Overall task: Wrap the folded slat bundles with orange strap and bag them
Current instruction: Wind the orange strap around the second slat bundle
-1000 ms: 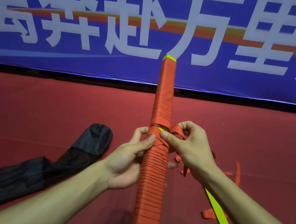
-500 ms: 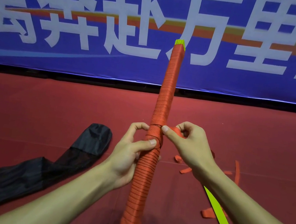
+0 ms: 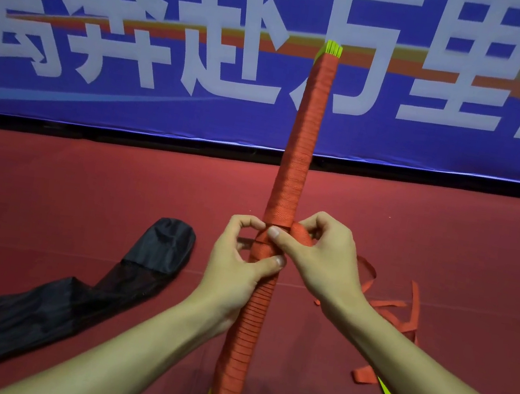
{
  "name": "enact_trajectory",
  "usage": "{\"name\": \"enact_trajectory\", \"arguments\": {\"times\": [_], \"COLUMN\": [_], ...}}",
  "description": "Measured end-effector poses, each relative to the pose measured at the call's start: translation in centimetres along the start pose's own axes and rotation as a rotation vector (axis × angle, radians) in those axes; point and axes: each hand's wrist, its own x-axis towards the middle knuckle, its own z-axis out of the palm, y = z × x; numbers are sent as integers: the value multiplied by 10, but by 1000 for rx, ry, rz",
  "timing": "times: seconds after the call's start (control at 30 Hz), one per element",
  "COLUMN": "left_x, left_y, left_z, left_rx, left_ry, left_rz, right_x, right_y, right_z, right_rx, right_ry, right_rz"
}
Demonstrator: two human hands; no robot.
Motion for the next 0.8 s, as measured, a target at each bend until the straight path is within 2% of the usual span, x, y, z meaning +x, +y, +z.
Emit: {"name": "enact_trajectory", "arguments": {"times": [0.13, 0.3, 0.37, 0.5, 0.7, 0.8], "left_x": [-1, 0, -2, -1, -1, 4], "left_y": [0, 2, 3, 5, 7, 5], "left_z": [6, 10, 10, 9, 4, -1], "left_rx": [23, 56, 66, 30, -110, -155], "left_ry": [69, -9, 7, -9, -207, -184], "left_rz": [-35, -4, -14, -115, -324, -344], "right_x": [-2, -4, -3, -3, -3, 0], "right_y": [-4, -8, -7, -3, 4, 5], "right_z": [1, 3, 3, 2, -1, -3], "right_rx": [-57, -86, -109, -143, -205, -201], "right_ry": [40, 42, 47, 47, -18, -42], "right_rz": [16, 33, 26, 26, 48, 26]}}
